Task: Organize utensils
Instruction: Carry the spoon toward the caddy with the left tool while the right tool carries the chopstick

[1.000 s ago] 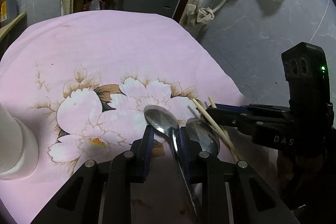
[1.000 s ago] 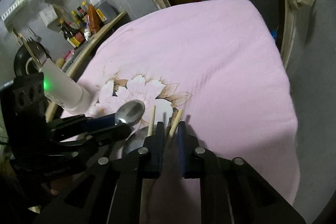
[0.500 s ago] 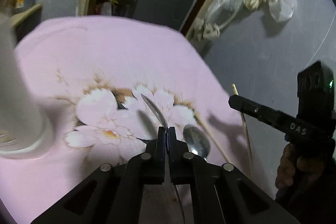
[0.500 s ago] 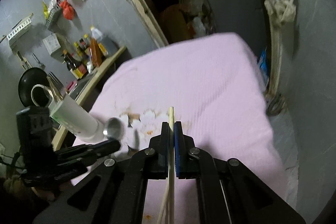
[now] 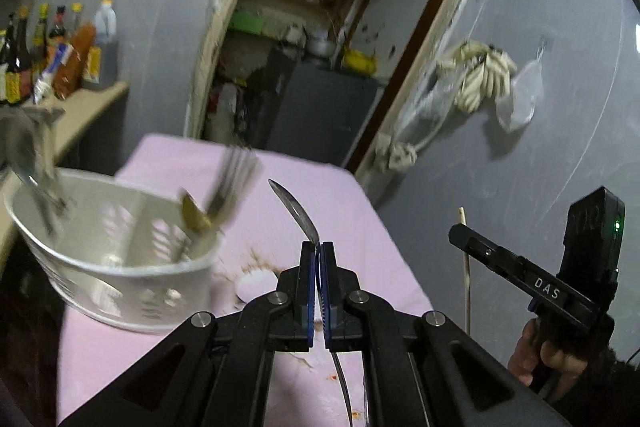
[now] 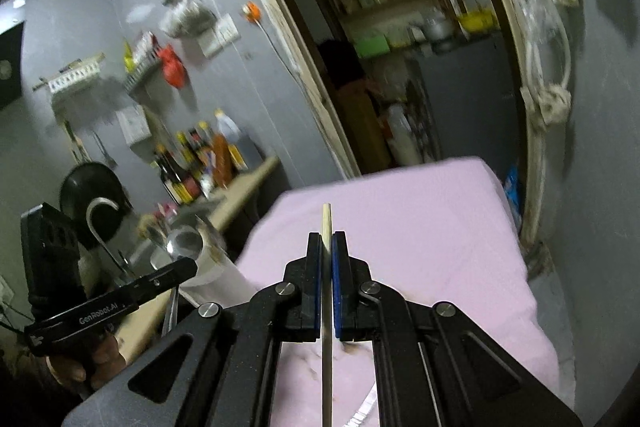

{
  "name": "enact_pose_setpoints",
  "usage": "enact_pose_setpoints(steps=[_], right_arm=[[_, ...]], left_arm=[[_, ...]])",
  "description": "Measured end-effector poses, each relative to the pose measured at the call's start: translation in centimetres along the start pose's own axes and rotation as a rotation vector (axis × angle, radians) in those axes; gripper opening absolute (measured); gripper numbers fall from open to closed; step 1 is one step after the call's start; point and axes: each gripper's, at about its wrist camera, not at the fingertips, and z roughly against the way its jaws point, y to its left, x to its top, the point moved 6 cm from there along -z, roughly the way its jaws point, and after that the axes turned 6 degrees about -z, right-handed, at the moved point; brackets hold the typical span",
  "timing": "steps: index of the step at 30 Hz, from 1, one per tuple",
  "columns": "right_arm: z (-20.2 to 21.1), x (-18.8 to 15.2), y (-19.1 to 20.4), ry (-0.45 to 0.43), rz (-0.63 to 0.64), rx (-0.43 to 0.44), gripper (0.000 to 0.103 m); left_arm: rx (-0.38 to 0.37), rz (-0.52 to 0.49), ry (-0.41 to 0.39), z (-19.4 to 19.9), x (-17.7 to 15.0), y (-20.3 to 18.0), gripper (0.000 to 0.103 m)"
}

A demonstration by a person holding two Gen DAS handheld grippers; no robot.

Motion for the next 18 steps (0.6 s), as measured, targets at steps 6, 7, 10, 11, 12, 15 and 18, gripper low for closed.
enact_pose_setpoints(steps=[6,7,10,11,12,15,18], right_arm=[[-0.1,2.4,6.2,-0.094,0.038,0.071,0.004],[-0.3,2.7,7.2,-0.104,0.041,0.084,0.004],[-1.1,3.7,10.3,-0.143,0.054,0.132,0.004],[-1.6,4.1,11.4,-0.159,0.062,0.147,0.004],[-1.9,4.2,12.1,-0.167,0.066,0.156,0.004],[-2.9,4.9,14.6,-0.203,0.083,0.183,0.004],[-4.1,5.6,16.6,-0.243,0.082,0.209,0.004]], left_arm=[[0.033,-0.017,-0.091,4.2,3.9,3.0,0.003],[0.040,-0.020,-0.103,4.6,4.4,3.5,0.003],[0.069,-0.030,-0.149,6.0,6.2,5.5,0.003],[0.078,-0.033,-0.166,6.5,6.8,6.3,0.003],[0.089,-0.036,-0.184,6.9,7.4,7.1,0.003],[0.113,-0.035,-0.228,7.8,8.9,9.2,0.003],[0.125,-0.011,-0.264,8.2,10.2,11.3,0.003]])
